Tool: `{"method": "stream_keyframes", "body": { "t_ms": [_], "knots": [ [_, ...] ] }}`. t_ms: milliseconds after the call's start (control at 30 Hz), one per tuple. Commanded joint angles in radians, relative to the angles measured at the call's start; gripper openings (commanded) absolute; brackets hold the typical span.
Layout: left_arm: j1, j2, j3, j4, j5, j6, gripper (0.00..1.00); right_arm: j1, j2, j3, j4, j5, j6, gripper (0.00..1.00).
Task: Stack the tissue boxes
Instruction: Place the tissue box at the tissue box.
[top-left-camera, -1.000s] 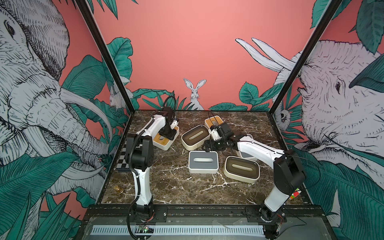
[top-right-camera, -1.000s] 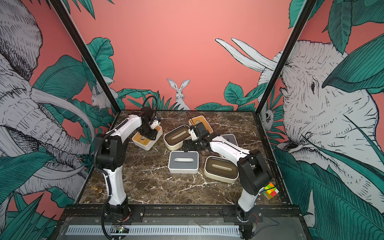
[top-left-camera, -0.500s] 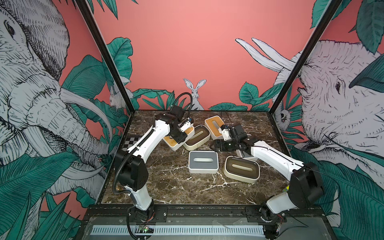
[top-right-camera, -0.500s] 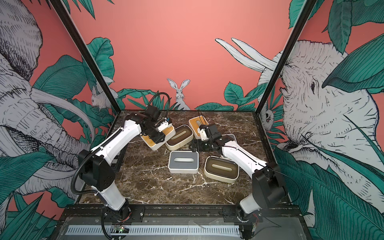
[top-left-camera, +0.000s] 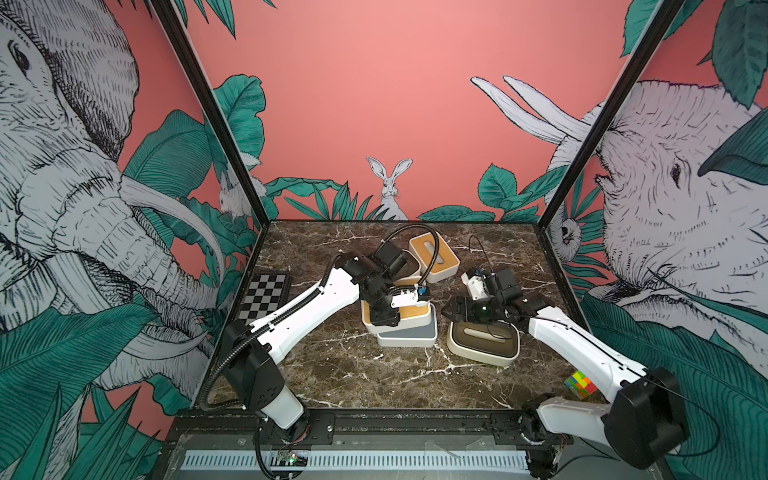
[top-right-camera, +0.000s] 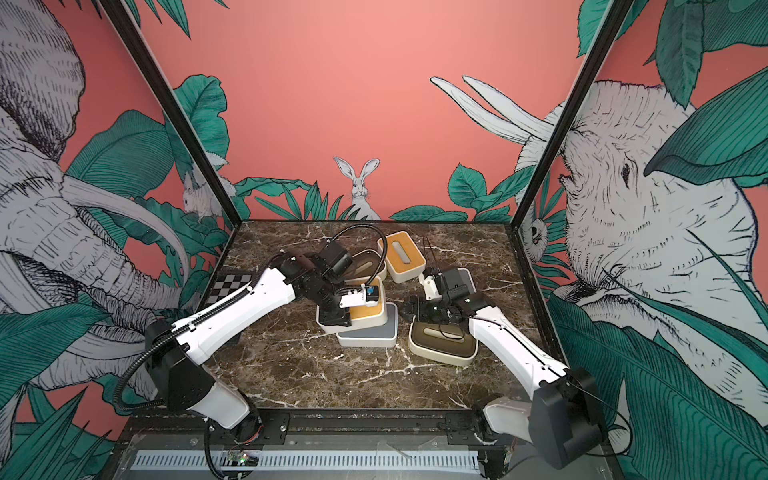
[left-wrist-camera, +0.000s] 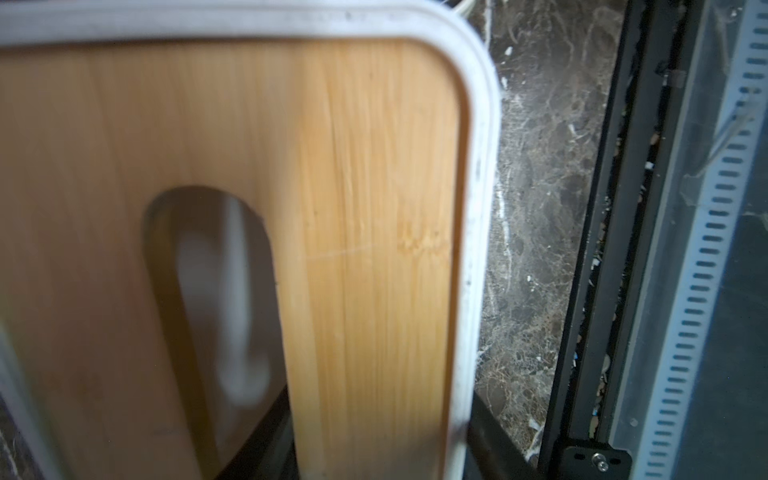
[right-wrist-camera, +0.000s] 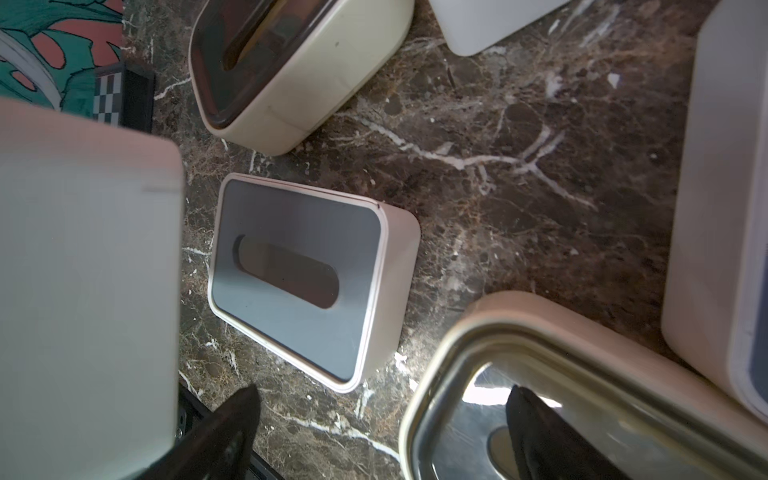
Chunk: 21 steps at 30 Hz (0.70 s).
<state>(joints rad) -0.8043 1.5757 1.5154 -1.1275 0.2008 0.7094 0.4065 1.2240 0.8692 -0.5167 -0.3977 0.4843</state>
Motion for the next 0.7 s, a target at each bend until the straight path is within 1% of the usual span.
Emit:
{"method": "stream_keyframes", "body": {
  "t_ms": [0,133,200,267,367,500,667],
  "knots": [
    [-0.016,-0.021,0.02,-0.005,-0.004,0.068,0.17,-0.043,-0.042,-0.018,-0.099,0.023,0.032,0.93],
    [-0.033,0.045,0.058,-0.039,-0.014,0.08,0.17,-0.109,-0.097,-0.049,-0.145,0.039,0.038,0.94],
    [-0.036,0.073,0.068,-0.035,-0.026,0.081,0.17,-0.135,-0.106,-0.049,-0.171,0.04,0.022,0.94],
    [-0.038,0.093,0.076,-0.021,-0.014,0.074,0.17,-0.149,-0.107,-0.05,-0.178,0.039,0.012,0.94],
    [-0.04,0.126,0.093,0.002,0.003,0.053,0.17,-0.16,-0.106,-0.055,-0.168,0.032,0.004,0.94],
    [-0.047,0.193,0.153,-0.044,-0.005,0.018,0.16,-0.167,-0.106,-0.052,-0.155,0.017,0.0,0.94],
    [-0.068,0.203,0.13,-0.012,-0.021,0.03,0.16,-0.172,-0.101,-0.052,-0.152,0.004,-0.002,0.94]
  ]
}}
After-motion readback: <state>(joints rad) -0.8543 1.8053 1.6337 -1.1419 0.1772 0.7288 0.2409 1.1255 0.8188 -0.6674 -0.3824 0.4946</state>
